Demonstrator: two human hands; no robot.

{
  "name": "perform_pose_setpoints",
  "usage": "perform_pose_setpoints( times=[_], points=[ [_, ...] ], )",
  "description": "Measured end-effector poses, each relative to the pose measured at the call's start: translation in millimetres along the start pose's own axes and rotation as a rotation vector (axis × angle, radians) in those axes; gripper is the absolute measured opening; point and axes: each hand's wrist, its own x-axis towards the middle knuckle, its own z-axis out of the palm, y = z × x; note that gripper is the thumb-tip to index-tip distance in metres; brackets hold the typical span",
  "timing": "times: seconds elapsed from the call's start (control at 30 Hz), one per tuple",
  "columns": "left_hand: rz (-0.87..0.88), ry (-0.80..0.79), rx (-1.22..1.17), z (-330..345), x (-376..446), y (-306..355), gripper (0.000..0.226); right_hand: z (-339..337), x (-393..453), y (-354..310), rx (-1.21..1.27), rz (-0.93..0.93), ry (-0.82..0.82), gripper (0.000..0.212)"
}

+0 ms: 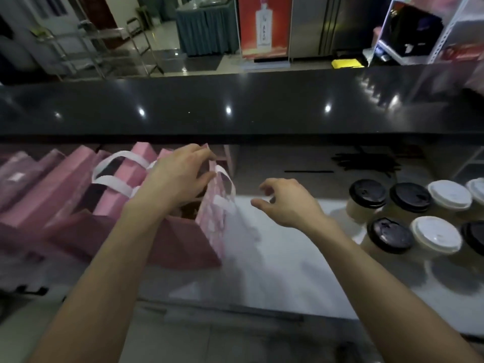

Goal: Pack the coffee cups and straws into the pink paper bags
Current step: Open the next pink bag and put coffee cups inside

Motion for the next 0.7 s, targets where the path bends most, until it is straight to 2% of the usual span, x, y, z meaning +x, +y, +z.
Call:
perform_pose_setpoints(
  times=[0.13, 0.27, 0.4, 0.43, 0.5, 0.63, 0.7],
  points=[
    [-0.057, 0.099, -0.048, -10.9, -22.0, -51.3, 0.027, 20.5, 21.4, -64.4, 0.117, 0.025, 0.182, 0.039],
    [-0.104, 0.116, -0.089, -6.9, -41.0, -77.5, 0.029, 27.9, 72.9, -103.5, 0.05, 0.017, 0.276, 0.054],
    [-0.16, 0.088, -0.099, 2.8, -56.8, -91.4, 0.038, 28.0, 124.9, -112.9, -0.094, -0.056, 0.061, 0.084],
    [-0.175, 0.082, -0.096, 5.4, -60.5, -93.7, 0.042, 27.8, 132.2, -111.6, -0.112, -0.096, -0.003, 0.084],
    [-0.196, 0.054, -0.089, 10.7, -66.3, -97.8, 0.05, 28.2, 137.2, -110.6, -0.107, -0.131, -0.034, 0.067],
    [-0.195, 0.018, -0.051, 18.9, -68.6, -106.3, 0.055, 19.7, 128.9, -105.8, -0.25, -0.061, 0.113, 0.027],
    [-0.179, 0.044, -0.051, 21.5, -67.8, -107.0, 0.054, 11.0, 117.6, -97.2, -0.38, -0.012, 0.107, 0.03]
  ],
)
